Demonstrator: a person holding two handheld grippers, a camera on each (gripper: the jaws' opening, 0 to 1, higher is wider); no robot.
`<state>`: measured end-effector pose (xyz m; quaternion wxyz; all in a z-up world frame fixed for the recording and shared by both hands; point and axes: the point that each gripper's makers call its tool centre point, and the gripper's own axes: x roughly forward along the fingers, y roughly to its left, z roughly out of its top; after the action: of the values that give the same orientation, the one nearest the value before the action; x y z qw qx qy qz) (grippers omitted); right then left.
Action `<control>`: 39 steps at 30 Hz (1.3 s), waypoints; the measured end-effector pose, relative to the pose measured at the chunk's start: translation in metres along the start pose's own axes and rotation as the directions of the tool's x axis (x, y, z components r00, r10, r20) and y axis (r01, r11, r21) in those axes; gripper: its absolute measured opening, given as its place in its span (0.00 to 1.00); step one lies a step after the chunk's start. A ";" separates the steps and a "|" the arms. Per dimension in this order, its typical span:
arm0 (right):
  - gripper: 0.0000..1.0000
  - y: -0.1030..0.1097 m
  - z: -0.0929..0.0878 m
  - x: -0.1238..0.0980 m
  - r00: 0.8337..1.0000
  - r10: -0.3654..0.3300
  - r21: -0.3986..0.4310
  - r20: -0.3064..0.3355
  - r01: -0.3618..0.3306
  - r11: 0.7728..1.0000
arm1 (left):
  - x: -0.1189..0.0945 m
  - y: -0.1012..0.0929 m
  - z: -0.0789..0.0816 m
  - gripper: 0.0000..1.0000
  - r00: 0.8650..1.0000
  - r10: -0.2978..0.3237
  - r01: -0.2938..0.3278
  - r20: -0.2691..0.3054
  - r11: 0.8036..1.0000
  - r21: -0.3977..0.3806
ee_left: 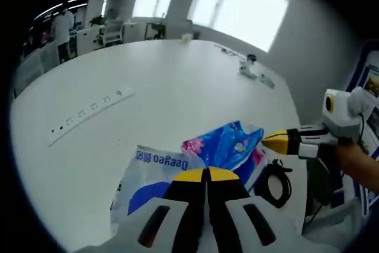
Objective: Arrange the tabletop items into an orderly group along one side of the table until the central work area is clear of visible clutter.
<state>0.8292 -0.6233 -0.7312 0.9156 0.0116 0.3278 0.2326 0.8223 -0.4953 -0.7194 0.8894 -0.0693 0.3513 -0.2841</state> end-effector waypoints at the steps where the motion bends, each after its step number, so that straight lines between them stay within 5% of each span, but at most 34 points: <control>1: 0.00 -0.002 0.001 0.000 1.000 -0.004 -0.003 0.000 0.004 1.000 | 0.001 -0.001 0.001 0.00 1.000 -0.002 0.002 0.005 1.000 0.000; 15: 0.00 -0.029 0.014 -0.009 0.999 -0.032 -0.089 -0.002 0.032 0.996 | 0.022 -0.026 0.008 0.00 0.997 -0.048 0.050 0.062 0.998 -0.031; 39: 0.00 -0.071 -0.009 0.004 0.997 -0.044 -0.096 -0.057 0.038 0.995 | 0.064 -0.041 -0.006 0.00 0.996 -0.071 0.075 0.052 0.994 -0.081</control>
<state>0.8566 -0.6862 -0.7529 0.9095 -0.0455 0.3437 0.2293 0.8376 -0.5640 -0.7480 0.8831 -0.1258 0.3380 -0.3000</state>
